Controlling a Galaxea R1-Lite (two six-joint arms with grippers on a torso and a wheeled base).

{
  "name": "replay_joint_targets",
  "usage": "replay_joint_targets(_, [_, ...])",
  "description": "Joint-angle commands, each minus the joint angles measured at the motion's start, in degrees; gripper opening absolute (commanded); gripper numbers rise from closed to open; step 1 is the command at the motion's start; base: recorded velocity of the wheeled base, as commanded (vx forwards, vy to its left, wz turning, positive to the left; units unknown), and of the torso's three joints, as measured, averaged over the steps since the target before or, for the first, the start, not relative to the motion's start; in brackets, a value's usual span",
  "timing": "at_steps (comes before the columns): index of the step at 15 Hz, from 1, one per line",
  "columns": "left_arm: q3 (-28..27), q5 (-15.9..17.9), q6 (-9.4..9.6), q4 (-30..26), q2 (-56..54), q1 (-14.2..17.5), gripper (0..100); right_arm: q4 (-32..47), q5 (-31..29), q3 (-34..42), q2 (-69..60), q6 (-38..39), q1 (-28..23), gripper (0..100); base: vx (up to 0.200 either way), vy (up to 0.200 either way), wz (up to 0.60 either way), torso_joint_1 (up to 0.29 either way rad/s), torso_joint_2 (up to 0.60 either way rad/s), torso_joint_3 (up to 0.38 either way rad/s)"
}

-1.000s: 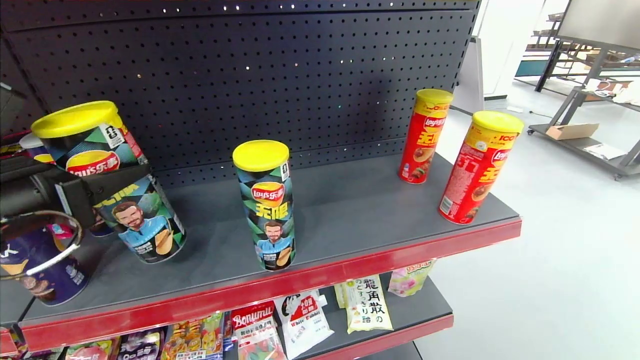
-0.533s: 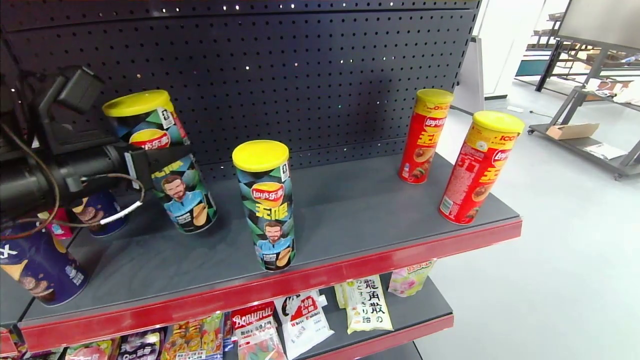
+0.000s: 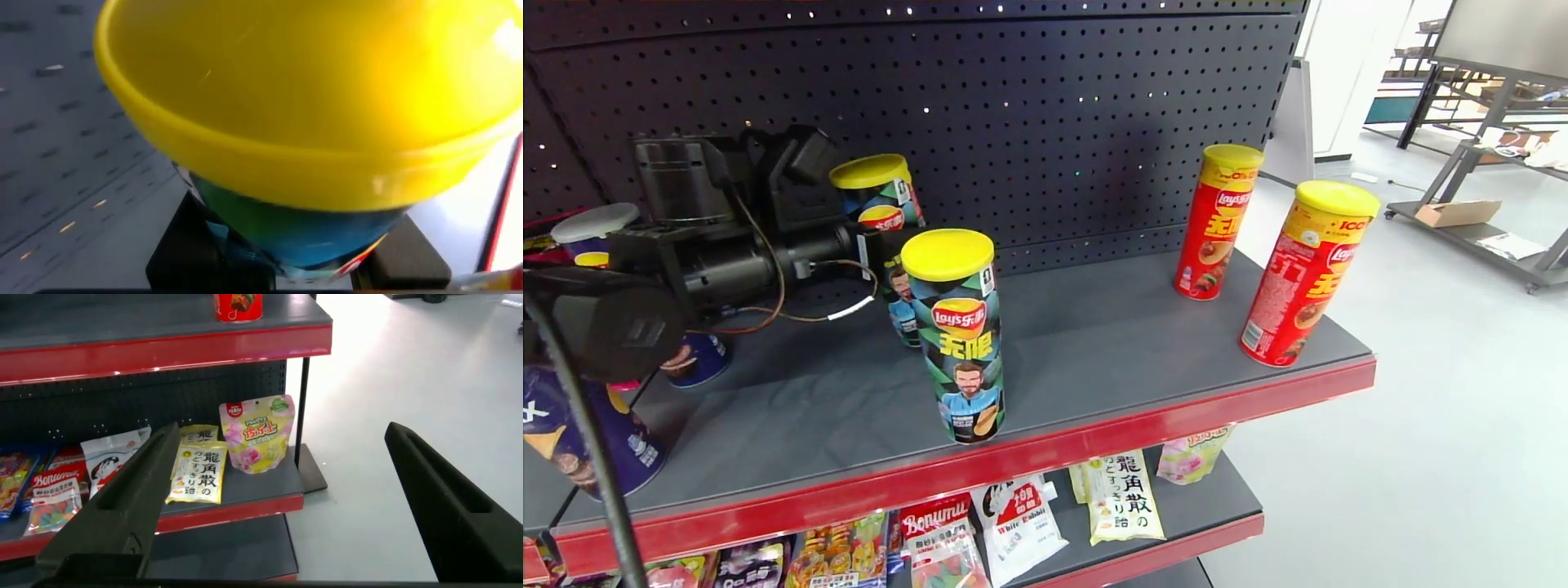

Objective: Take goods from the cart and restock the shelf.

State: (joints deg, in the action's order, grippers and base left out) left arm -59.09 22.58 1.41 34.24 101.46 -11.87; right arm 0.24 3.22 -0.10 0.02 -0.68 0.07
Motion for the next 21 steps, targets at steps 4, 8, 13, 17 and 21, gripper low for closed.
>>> replay_joint_targets(4, [-6.8,3.4,0.17,-0.1,7.6,-1.7,0,0.0,0.0,0.0,0.0,0.0,0.0,100,0.0,0.0,0.0,0.0,0.0,0.0])
replay_joint_targets(8, [-9.0,3.4,0.61,0.1,10.0,-2.6,0,-0.1,0.0,0.0,0.0,0.0,0.0,100,0.0,0.0,0.0,0.0,0.0,0.0])
replay_joint_targets(13, [-10.1,3.4,5.44,-0.1,11.1,-2.5,0,0.0,0.0,0.0,0.0,0.0,0.0,100,0.0,0.0,0.0,0.0,0.0,0.0])
replay_joint_targets(17, [-10.0,3.4,5.18,-0.2,11.6,-2.3,0,0.0,0.0,0.0,0.0,0.0,0.0,100,0.0,0.0,0.0,0.0,0.0,0.0])
replay_joint_targets(21, [-10.4,3.4,4.65,-0.1,11.8,-2.3,0,0.0,0.0,0.0,0.0,0.0,0.0,100,0.0,0.0,0.0,0.0,0.0,0.0])
